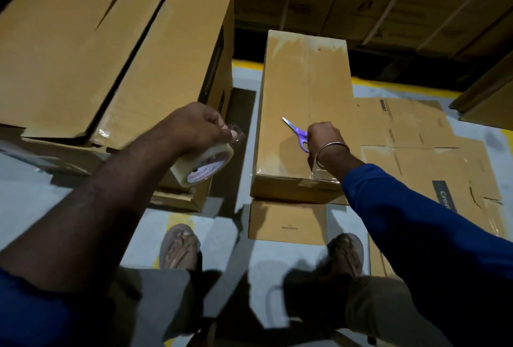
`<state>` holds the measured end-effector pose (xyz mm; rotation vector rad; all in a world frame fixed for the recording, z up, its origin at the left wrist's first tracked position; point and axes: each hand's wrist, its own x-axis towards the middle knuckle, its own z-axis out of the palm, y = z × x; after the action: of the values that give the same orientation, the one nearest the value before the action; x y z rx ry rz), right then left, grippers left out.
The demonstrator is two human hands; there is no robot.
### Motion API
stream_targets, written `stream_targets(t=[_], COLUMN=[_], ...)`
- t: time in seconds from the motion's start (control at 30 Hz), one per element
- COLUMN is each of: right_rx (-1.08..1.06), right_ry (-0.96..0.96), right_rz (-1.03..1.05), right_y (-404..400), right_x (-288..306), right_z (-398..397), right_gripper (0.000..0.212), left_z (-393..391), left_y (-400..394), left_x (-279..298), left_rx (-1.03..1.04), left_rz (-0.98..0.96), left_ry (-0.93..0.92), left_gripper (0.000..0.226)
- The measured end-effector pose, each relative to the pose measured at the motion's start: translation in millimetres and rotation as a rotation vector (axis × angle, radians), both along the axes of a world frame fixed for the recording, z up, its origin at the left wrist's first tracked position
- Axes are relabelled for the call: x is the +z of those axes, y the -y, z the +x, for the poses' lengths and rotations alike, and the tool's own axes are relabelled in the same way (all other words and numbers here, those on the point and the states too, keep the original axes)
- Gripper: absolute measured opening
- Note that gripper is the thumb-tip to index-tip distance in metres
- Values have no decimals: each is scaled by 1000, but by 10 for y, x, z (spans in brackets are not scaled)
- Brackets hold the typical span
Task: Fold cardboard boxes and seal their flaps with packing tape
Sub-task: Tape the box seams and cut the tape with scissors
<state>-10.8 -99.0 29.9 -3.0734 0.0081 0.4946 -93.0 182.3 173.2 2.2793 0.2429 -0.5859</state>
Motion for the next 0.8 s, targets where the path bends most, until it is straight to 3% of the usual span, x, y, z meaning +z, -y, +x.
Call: stream_targets(t=[0.1, 0.17, 0.23, 0.57, 0.8], right_rx=[217, 396, 496, 446, 482], right_ry=[236, 201, 94, 128, 175], right_rz=[73, 218, 238, 51, 170], right_y=[-207, -423, -631, -961, -750], right_x=[-43, -119, -232, -565, -472], right_z=[-232, -434, -603, -883, -1003], right_gripper=[17, 18, 21, 24, 37], left_z=[12, 14, 5, 5, 33], left_y=[43, 72, 90, 90, 103], left_x=[17, 33, 40, 25, 21], left_rx=[-15, -16, -17, -61, -114], left_rz=[-7, -10, -11, 9, 8], left_ry=[2, 13, 26, 52, 57], left_gripper=[23, 24, 24, 24, 25])
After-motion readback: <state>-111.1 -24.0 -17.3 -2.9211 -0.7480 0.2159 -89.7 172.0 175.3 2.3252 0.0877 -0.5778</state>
